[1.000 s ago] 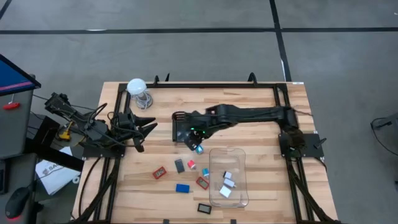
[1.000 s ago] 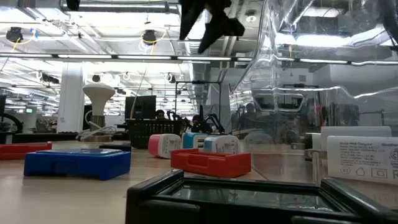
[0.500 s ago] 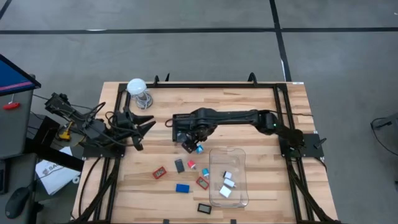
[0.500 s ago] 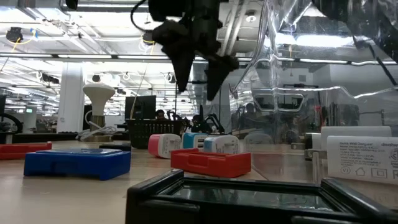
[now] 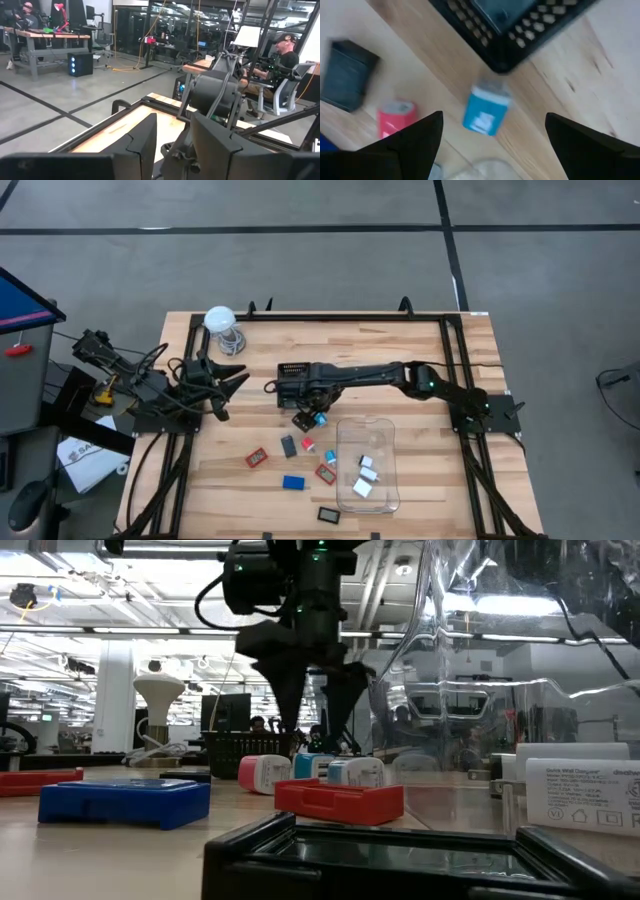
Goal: Pick & Place Office items
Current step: Put the top blue charger adapter into the transparent bin
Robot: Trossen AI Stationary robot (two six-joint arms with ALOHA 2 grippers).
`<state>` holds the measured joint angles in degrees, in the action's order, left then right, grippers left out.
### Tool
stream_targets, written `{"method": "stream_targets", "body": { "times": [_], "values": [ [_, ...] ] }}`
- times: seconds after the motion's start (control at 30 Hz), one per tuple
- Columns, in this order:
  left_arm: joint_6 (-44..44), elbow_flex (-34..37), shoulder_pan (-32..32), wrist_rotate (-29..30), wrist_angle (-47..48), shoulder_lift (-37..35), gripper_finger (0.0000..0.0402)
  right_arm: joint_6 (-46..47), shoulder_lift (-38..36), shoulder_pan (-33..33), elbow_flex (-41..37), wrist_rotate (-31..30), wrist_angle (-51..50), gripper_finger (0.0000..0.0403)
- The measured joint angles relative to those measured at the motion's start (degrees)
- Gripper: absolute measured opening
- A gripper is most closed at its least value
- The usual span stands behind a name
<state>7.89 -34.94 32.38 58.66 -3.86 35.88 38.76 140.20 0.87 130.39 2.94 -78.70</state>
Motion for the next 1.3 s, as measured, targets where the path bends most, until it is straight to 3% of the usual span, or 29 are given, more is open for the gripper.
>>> {"method": "stream_targets", "body": {
  "times": [0.7, 1.3],
  "values": [
    [-0.1, 0.0, 0.0, 0.0, 0.0, -0.3, 0.0118, 0.2, 1.6, 0.5, -3.5, -0.4, 4.9, 0.0335],
    [-0.1, 0.0, 0.0, 0.0, 0.0, -0.3, 0.0118, 1.2, 1.7, 0.5, -7.1, 0.0, 7.2, 0.0245]
  ]
}}
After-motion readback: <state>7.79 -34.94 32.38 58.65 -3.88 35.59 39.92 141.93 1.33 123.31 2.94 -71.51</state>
